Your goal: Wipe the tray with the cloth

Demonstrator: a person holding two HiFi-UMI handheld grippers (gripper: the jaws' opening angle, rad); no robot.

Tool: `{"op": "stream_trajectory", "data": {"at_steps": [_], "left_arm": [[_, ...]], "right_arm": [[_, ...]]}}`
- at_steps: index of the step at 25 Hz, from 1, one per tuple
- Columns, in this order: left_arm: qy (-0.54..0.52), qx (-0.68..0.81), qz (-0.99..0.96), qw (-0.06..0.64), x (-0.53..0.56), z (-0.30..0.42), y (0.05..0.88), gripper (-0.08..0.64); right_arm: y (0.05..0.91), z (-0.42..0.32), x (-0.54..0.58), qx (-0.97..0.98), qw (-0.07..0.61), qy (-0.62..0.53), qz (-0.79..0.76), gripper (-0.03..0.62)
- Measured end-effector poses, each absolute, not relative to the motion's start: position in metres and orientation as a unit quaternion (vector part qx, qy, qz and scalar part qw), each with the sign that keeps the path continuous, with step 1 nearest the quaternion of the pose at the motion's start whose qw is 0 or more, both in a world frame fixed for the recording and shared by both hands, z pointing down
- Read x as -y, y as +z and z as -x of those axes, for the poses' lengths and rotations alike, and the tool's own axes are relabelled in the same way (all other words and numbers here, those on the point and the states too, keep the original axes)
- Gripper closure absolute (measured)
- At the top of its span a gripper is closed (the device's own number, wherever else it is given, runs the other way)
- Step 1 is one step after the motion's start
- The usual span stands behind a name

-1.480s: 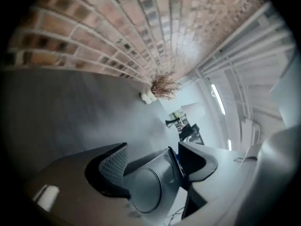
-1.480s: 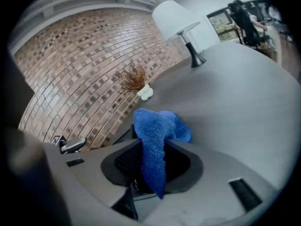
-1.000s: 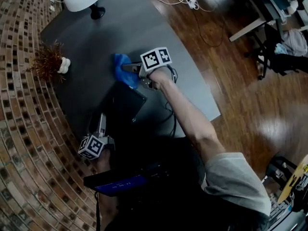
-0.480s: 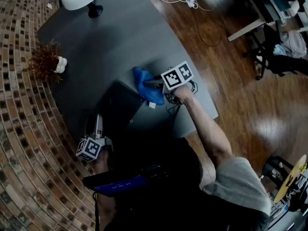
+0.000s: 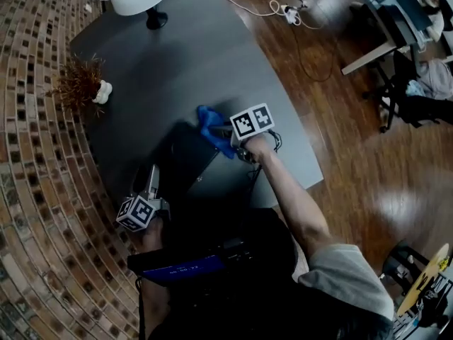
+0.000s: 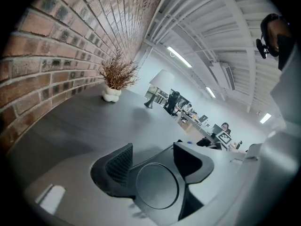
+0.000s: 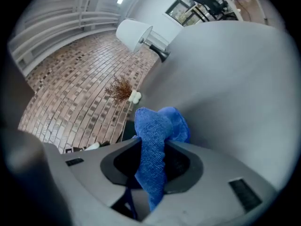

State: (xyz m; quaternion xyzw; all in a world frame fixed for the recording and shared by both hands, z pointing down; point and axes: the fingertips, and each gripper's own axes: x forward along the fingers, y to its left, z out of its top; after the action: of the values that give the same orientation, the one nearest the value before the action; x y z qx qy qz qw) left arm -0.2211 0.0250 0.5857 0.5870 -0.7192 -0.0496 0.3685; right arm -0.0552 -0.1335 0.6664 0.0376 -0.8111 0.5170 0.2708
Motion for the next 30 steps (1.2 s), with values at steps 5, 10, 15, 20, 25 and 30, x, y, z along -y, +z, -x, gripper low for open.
{"op": "stream_trajectory", "data": {"at_steps": [5, 10, 15, 20, 25, 30], "left_arm": [[-0.009, 0.716, -0.618, 0.325, -0.020, 0.233, 0.571, 0.302], [0.152, 0.560, -0.752, 0.311, 0.025, 0.205, 0.590, 0.304], [0.241, 0.431, -0.787, 0.370, 0.029, 0.169, 0.629, 0.295], [0.081, 0.510, -0.719, 0.465, 0.023, 0.197, 0.619, 0.308], [-0.149, 0.591, -0.631, 0.480, -0.005, 0.195, 0.606, 0.308], [-0.262, 0.602, -0.615, 0.437, -0.023, 0.182, 0.599, 0.332]], "right_arm": [[0.651, -0.047, 0.063, 0.797, 0.269, 0.537, -0.054, 0.466], [0.635, -0.015, 0.030, 0.800, 0.178, 0.566, -0.084, 0.465], [0.647, 0.024, 0.040, 0.811, 0.189, 0.542, -0.112, 0.459], [0.649, 0.061, 0.085, 0.821, 0.203, 0.527, -0.083, 0.459], [0.648, 0.124, 0.137, 0.842, 0.236, 0.481, -0.065, 0.459], [0.642, 0.148, 0.153, 0.869, 0.281, 0.404, -0.050, 0.459]]}}
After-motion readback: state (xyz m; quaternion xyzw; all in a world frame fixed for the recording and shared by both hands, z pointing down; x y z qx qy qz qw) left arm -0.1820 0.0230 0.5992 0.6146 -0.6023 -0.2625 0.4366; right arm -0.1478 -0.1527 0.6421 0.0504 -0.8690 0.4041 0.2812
